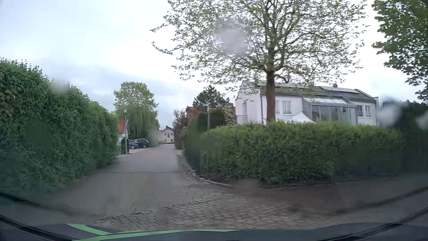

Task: Follow the waypoints while adhering to traffic rules and regulations

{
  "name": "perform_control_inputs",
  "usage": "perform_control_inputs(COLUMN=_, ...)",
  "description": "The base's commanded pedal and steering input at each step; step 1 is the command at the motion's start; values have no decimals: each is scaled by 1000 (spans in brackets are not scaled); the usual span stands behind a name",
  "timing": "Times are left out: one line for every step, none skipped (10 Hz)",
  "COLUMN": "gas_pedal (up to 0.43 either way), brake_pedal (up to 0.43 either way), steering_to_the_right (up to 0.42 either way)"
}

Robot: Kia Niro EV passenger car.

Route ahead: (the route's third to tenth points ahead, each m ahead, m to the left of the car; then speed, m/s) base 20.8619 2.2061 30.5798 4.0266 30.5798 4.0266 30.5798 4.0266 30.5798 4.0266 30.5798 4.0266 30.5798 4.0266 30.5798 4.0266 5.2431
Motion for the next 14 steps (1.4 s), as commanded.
perform_control_inputs(gas_pedal=138, brake_pedal=0, steering_to_the_right=-326)
perform_control_inputs(gas_pedal=138, brake_pedal=0, steering_to_the_right=-286)
perform_control_inputs(gas_pedal=138, brake_pedal=0, steering_to_the_right=-263)
perform_control_inputs(gas_pedal=138, brake_pedal=0, steering_to_the_right=-246)
perform_control_inputs(gas_pedal=138, brake_pedal=0, steering_to_the_right=-220)
perform_control_inputs(gas_pedal=169, brake_pedal=0, steering_to_the_right=-181)
perform_control_inputs(gas_pedal=189, brake_pedal=0, steering_to_the_right=-119)
perform_control_inputs(gas_pedal=189, brake_pedal=0, steering_to_the_right=-80)
perform_control_inputs(gas_pedal=189, brake_pedal=0, steering_to_the_right=-62)
perform_control_inputs(gas_pedal=189, brake_pedal=0, steering_to_the_right=-57)
perform_control_inputs(gas_pedal=189, brake_pedal=0, steering_to_the_right=-41)
perform_control_inputs(gas_pedal=189, brake_pedal=0, steering_to_the_right=-8)
perform_control_inputs(gas_pedal=189, brake_pedal=0, steering_to_the_right=15)
perform_control_inputs(gas_pedal=189, brake_pedal=0, steering_to_the_right=33)
